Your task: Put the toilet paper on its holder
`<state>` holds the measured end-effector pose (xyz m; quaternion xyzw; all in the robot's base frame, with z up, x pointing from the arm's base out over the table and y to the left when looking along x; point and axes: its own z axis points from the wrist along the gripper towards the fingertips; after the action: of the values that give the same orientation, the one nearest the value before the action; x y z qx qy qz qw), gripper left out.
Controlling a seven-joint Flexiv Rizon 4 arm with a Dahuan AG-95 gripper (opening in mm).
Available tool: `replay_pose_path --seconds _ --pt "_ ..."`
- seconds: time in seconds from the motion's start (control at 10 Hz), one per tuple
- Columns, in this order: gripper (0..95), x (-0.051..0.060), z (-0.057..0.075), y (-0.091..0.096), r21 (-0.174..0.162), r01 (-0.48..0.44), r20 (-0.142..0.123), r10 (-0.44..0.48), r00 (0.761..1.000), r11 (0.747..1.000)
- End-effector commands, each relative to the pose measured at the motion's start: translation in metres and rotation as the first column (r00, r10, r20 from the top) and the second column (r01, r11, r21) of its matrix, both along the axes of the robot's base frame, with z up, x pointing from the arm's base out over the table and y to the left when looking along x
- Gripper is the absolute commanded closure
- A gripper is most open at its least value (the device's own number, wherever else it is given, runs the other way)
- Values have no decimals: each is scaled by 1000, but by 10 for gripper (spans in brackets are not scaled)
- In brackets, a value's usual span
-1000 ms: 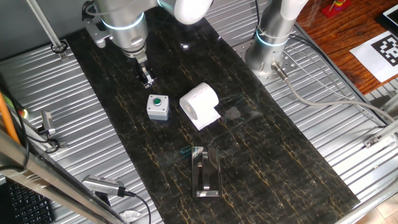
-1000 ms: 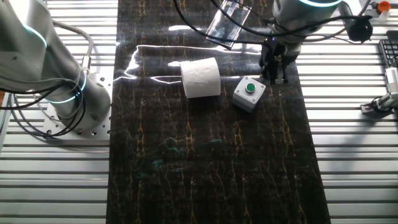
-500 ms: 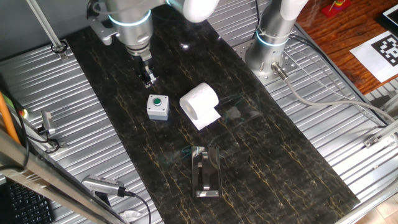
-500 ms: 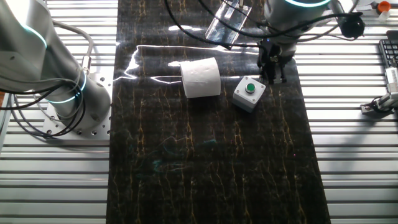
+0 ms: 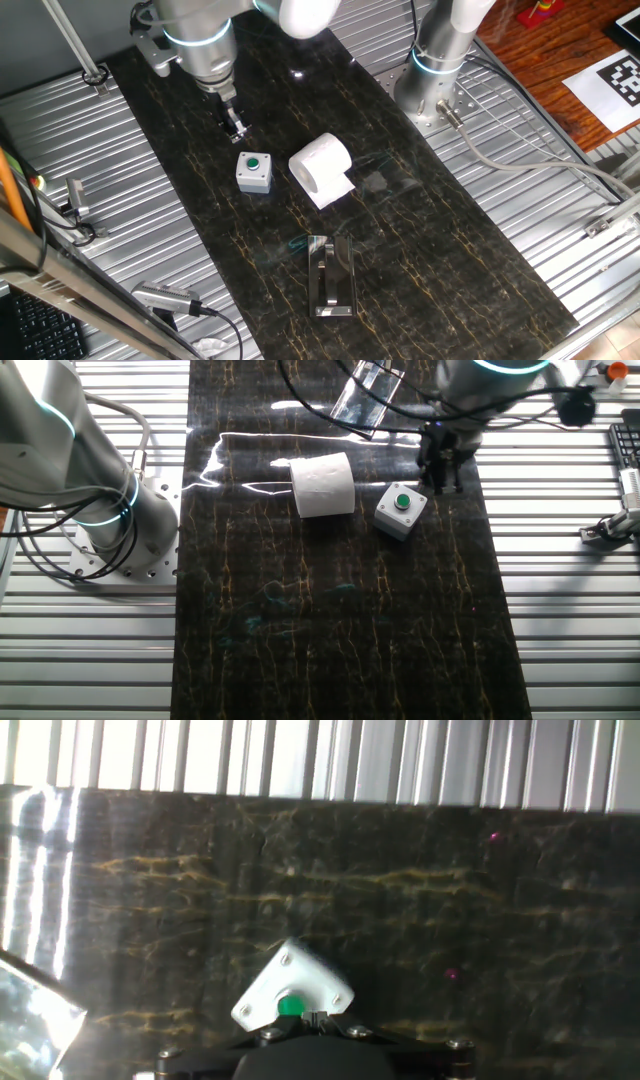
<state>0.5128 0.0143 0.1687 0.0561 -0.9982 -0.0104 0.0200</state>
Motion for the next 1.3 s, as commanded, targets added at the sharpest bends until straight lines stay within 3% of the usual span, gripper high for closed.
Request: replay_pose_path --seconds 0.1,0.2,0.3,0.4,0.5,0.6,0.7,0.8,1.3 --pt "950 -27 -18 11 -1 21 2 -21 1000 1000" --pt "950 -37 -24 15 2 29 1 -29 1000 1000" --pt "950 -55 -36 21 10 23 -23 -23 999 1000" --pt "760 -59 -39 23 13 26 -29 -26 999 1000" --pt "760 -74 -51 31 63 57 -158 -47 986 996" --pt "760 -80 -56 35 74 78 -203 -61 977 994" --pt "570 -82 -58 36 77 79 -206 -62 977 994" --pt "570 -91 -65 41 101 86 -222 -62 973 991" --pt "570 -97 -61 49 115 128 -285 -91 954 985"
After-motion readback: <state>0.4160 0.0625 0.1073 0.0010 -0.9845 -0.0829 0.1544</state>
